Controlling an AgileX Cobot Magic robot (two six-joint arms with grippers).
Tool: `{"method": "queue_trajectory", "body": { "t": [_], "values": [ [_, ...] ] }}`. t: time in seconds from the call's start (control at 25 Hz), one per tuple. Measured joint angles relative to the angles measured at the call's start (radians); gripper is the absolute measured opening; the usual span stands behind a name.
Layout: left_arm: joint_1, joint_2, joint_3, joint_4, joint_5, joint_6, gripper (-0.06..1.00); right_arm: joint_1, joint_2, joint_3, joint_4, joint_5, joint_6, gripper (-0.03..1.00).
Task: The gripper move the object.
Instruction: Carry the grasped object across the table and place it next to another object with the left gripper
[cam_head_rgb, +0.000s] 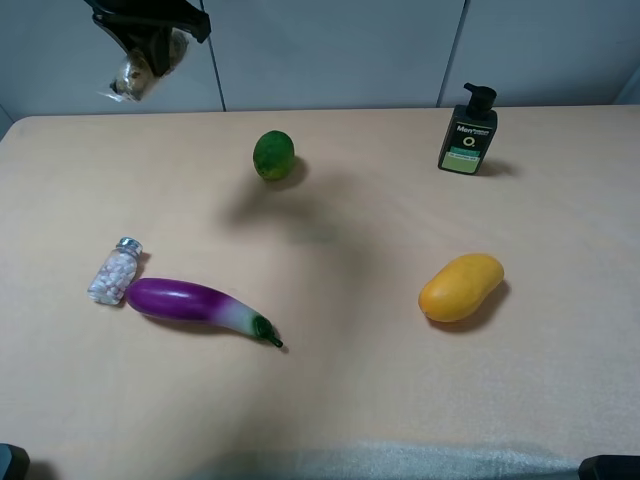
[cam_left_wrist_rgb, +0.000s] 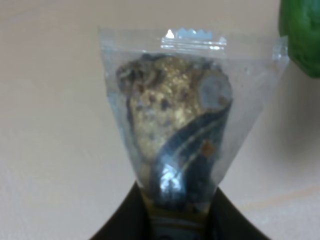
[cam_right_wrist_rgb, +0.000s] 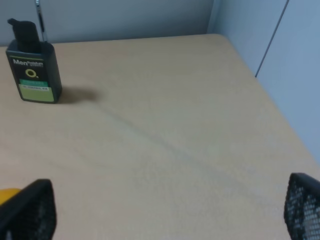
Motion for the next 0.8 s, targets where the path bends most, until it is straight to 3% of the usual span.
{"method": "queue_trajectory", "body": {
  "t": [0.8],
  "values": [
    [0.048,0.235,0.0,-0.053,-0.161,-0.037,0.25,0.0,0.0,0.0,0.0,0.0,0.0,0.69]
  ]
}}
